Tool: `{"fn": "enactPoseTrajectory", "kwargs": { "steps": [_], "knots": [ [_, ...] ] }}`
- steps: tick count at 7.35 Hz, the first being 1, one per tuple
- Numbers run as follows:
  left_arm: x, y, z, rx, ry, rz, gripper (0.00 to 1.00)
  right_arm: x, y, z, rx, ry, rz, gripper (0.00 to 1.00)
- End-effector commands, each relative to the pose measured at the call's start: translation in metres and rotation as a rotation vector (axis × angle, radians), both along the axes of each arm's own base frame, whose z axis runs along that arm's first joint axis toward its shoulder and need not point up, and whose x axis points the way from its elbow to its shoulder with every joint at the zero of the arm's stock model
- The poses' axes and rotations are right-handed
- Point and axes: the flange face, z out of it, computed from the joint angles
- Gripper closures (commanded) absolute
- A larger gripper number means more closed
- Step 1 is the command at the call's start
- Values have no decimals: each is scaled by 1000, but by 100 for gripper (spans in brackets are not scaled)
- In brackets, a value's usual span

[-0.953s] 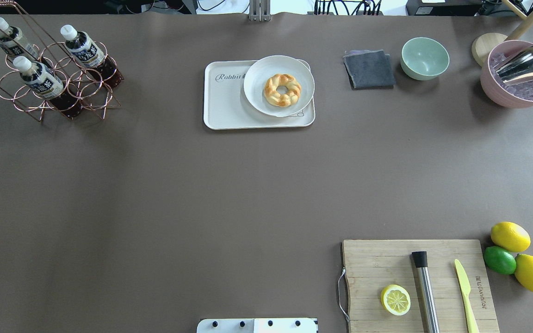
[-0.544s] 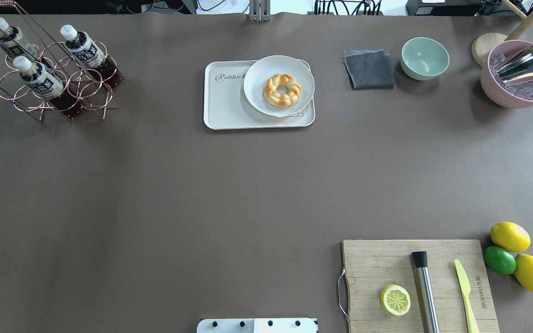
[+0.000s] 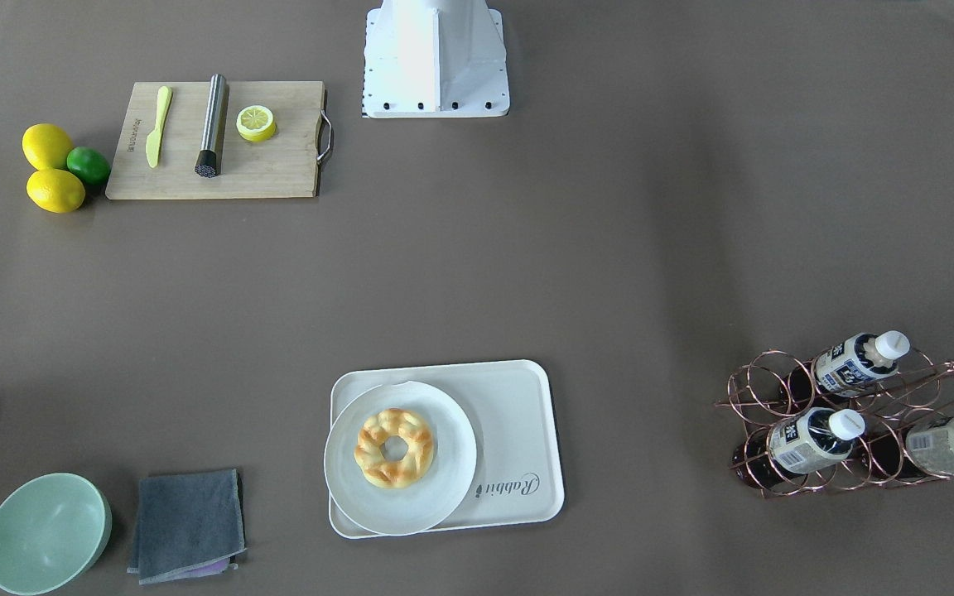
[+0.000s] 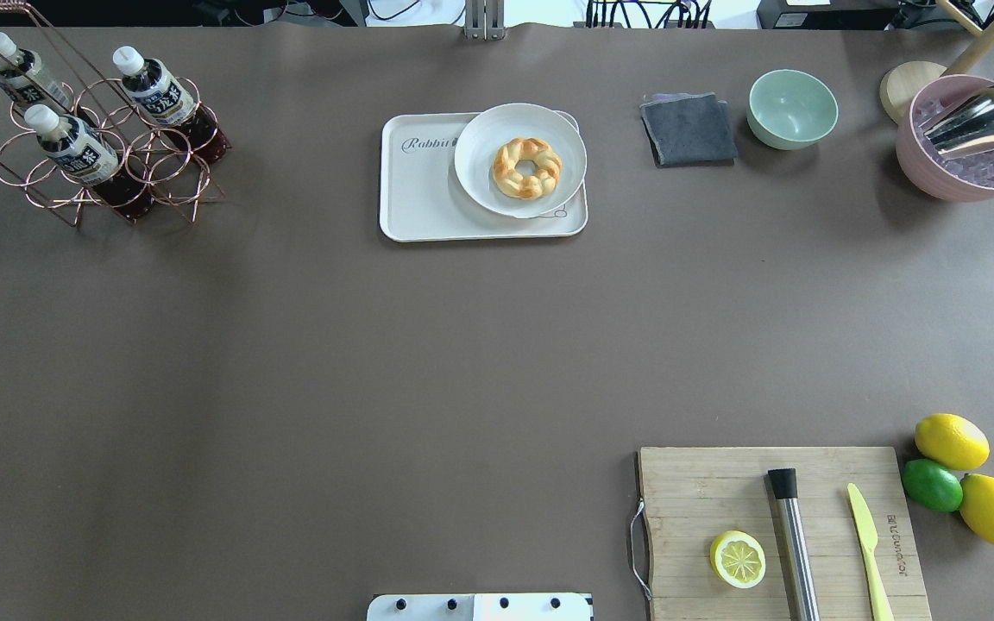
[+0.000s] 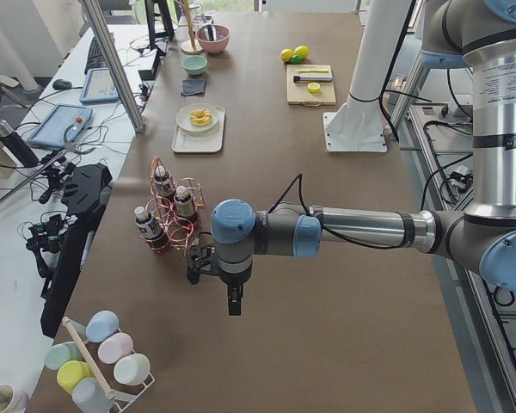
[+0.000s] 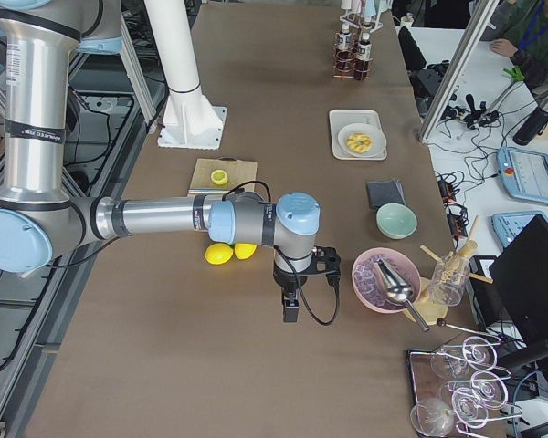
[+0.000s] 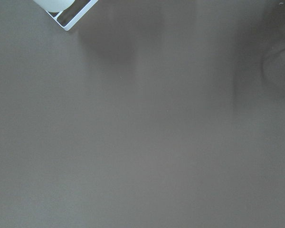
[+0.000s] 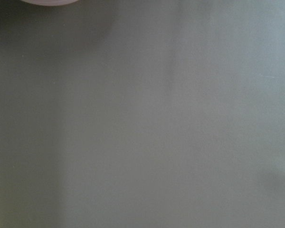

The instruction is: Place tea on tray

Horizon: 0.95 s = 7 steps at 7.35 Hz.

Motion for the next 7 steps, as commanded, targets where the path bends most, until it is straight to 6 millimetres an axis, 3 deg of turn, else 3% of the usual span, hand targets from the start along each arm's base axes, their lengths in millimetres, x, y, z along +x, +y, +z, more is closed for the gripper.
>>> {"fn": "enactPoseTrajectory", "kwargs": {
  "steps": [1,2,3,5,6,7],
  "knots": [
    [0,-9,-16,33,7,-3,1,-6,-1,-17,27,-76,1,0],
    [0,-12,-19,68,4,-3,1,-10,-7,-29,50,-116,-1,0],
    [-1,-36,-30,166,2,-3,1,-15,-5,-39,91,-191,-6,0],
    [3,-33,-10,203,53,10,1,-14,-10,-13,289,-180,-15,0],
    [5,-35,-19,272,72,16,1,-14,-7,7,333,-185,-25,0],
    [5,-32,-19,346,88,21,0,-14,11,27,294,-185,-16,0]
  ]
}}
